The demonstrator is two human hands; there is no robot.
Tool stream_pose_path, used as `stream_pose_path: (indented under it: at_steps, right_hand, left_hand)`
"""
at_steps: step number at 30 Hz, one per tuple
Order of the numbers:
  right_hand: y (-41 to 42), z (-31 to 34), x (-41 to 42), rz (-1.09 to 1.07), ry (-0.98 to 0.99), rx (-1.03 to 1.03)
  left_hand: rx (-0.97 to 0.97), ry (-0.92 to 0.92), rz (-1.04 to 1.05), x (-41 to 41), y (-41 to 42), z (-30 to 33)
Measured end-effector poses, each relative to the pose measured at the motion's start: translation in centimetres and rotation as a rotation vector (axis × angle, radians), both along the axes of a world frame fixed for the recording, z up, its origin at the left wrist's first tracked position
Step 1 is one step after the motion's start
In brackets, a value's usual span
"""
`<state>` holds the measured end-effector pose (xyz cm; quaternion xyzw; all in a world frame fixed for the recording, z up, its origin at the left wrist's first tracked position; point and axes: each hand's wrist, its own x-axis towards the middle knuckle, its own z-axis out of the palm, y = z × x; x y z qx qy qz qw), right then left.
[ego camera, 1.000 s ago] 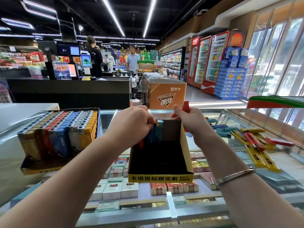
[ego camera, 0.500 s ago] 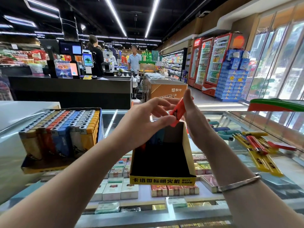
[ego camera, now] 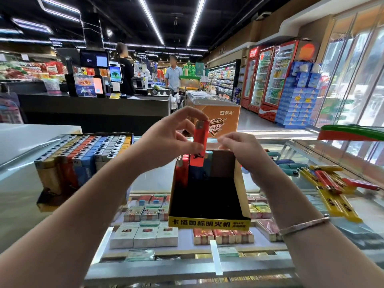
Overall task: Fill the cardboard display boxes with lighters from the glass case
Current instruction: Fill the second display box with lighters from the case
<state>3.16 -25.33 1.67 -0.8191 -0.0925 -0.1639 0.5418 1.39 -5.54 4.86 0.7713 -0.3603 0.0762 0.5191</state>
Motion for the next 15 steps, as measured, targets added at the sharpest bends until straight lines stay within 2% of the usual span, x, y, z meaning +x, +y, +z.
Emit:
stream_pose_path:
  at_steps: [3,7,15]
  right_hand:
    - [-0.2,-0.8,0.6,0.067,0.147,-0.035]
    - [-0.1,-1.0,0.9,0.075,0.147,-0.016]
    - [-0.2,-0.9,0.7,0.107,0.165,-0.002]
  left_hand:
    - [0.011,-0.027,0.053,-0.1,0.9,-0.4]
    - [0.042,-0.037,0.051,-0.5,1.8,-1.6]
    - [0.194,-0.2,0.117,0.0,2.5,-2.5]
